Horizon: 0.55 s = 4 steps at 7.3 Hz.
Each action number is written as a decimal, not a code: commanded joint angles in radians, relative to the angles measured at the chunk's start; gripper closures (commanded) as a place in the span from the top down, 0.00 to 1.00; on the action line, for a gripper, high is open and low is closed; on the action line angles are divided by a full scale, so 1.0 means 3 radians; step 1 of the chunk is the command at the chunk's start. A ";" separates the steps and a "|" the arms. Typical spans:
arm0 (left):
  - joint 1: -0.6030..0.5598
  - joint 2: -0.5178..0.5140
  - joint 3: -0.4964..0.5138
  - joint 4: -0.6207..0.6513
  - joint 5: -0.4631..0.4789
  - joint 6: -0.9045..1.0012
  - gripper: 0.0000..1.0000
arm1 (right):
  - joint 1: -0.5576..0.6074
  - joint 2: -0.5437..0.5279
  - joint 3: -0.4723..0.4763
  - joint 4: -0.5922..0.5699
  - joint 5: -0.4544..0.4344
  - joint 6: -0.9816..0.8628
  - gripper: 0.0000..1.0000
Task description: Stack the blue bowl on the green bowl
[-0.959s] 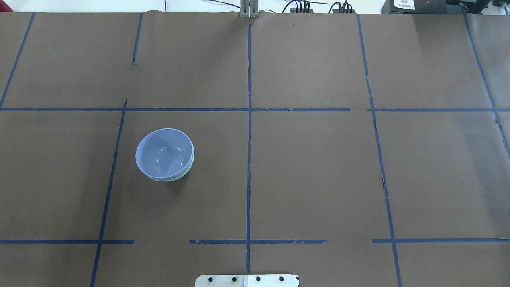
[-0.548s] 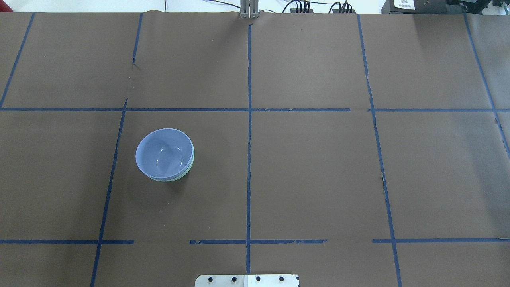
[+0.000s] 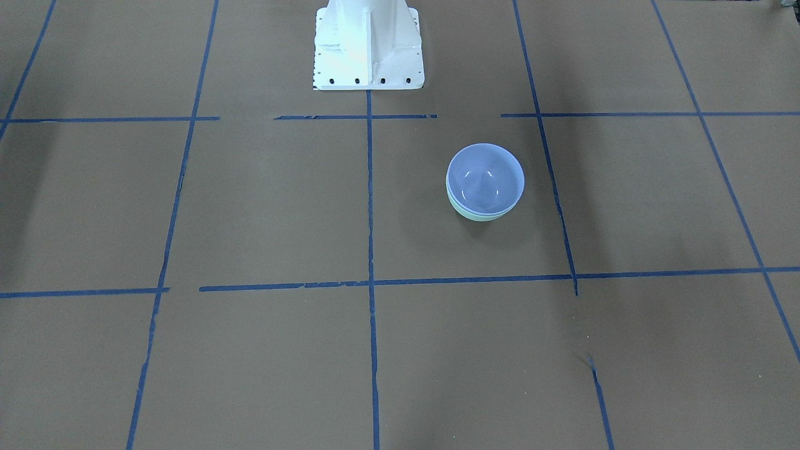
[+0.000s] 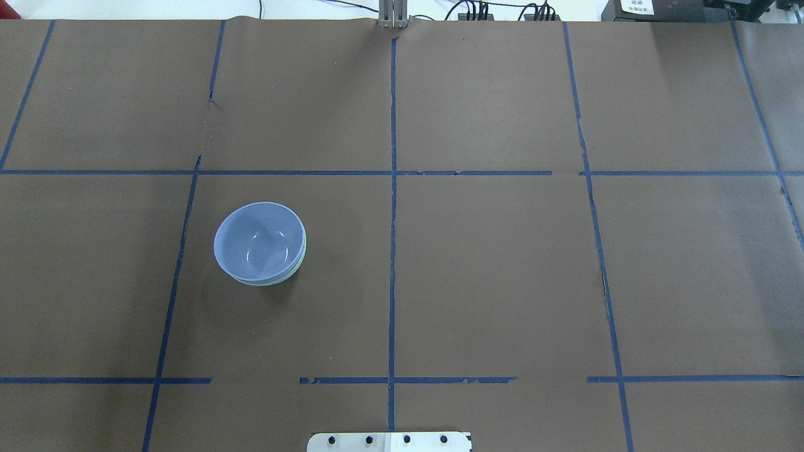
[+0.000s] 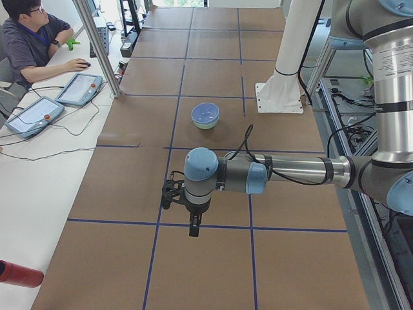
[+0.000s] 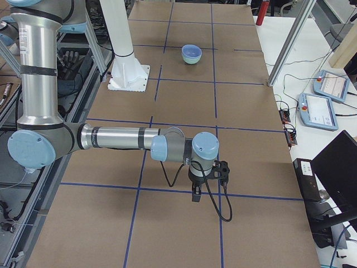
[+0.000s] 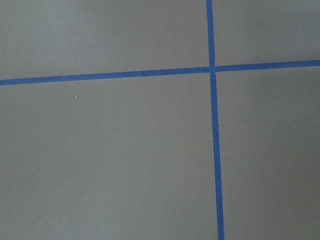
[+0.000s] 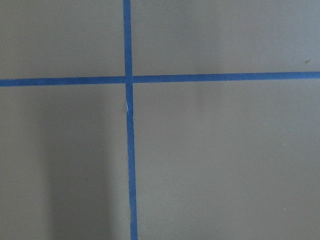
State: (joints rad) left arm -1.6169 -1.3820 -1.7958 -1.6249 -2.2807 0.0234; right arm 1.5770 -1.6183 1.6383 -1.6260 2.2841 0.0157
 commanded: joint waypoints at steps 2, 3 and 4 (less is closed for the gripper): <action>0.0000 0.0000 -0.0007 -0.0014 -0.0001 -0.0001 1.00 | 0.0005 0.0000 0.0000 0.0000 0.0000 -0.0001 1.00; 0.0000 0.0000 -0.0012 -0.0024 -0.0001 0.0004 1.00 | 0.0000 0.0000 0.0000 0.0000 0.0000 -0.0001 1.00; 0.0000 0.0000 -0.0012 -0.0029 -0.0001 -0.0001 1.00 | 0.0000 0.0000 0.0000 0.0000 0.0000 -0.0001 1.00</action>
State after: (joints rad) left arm -1.6168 -1.3821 -1.7985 -1.6313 -2.2810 0.0237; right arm 1.5773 -1.6183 1.6383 -1.6260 2.2841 0.0154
